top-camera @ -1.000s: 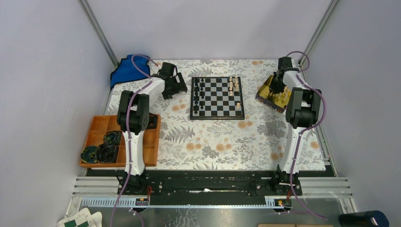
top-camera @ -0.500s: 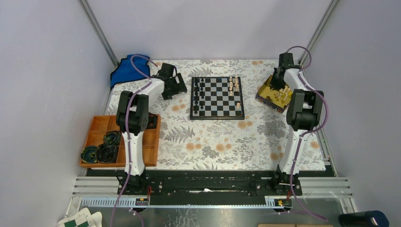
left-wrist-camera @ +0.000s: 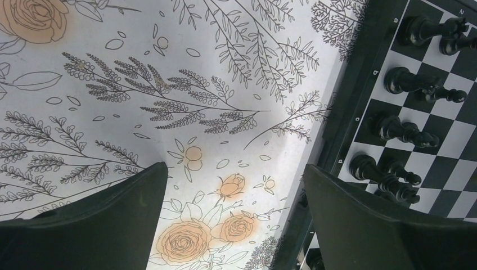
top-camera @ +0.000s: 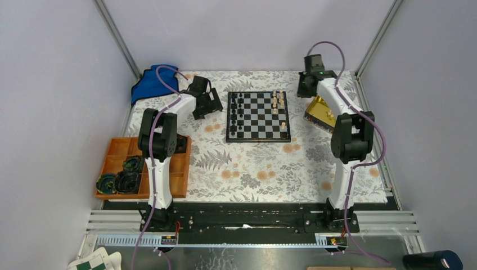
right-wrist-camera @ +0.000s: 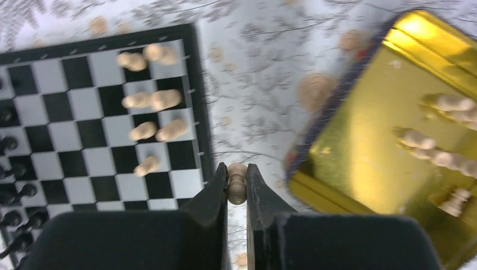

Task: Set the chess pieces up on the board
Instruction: Pick up the chess piece from the storage box, then place the chess piece on the chessboard.

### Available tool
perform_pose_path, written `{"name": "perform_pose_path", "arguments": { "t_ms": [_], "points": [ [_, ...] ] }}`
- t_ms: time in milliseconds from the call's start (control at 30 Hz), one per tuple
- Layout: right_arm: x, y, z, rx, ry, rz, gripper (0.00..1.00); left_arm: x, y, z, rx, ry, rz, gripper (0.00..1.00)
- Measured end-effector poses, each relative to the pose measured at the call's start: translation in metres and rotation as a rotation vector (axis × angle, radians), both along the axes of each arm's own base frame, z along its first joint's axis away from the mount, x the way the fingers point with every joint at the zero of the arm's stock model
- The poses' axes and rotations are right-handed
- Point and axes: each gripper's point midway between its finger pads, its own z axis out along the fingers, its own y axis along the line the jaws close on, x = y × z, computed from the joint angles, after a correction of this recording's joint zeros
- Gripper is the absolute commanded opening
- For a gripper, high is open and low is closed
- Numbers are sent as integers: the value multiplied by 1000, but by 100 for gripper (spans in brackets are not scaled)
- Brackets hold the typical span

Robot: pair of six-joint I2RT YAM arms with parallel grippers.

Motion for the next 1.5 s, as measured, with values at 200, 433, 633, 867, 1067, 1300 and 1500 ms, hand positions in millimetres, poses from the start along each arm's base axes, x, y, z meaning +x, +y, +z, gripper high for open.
{"name": "perform_pose_path", "arguments": {
  "t_ms": [200, 433, 633, 867, 1067, 1300, 1500],
  "points": [
    [-13, 63, 3, -20, 3, 133, 0, -1, -1, 0, 1, 1, -3, 99],
    [-26, 99, 1, -31, 16, 214, 0, -1, -3, 0, 2, 2, -5, 99],
    [-32, 115, -11, -39, 38, 250, 0, -1, -3, 0, 2, 2, -5, 99],
    [-37, 126, -29, -48, 74, 273, 0, -1, -3, 0, 2, 2, -5, 99],
    [-41, 125, -36, -53, 94, 275, 0, -1, -3, 0, 2, 2, -5, 99],
    [-47, 122, -49, -60, 123, 275, 0, -1, -3, 0, 2, 2, -5, 99],
    [-46, 123, -60, -65, 137, 275, 0, -1, -2, 0, 2, 2, -5, 99]
  ]
}}
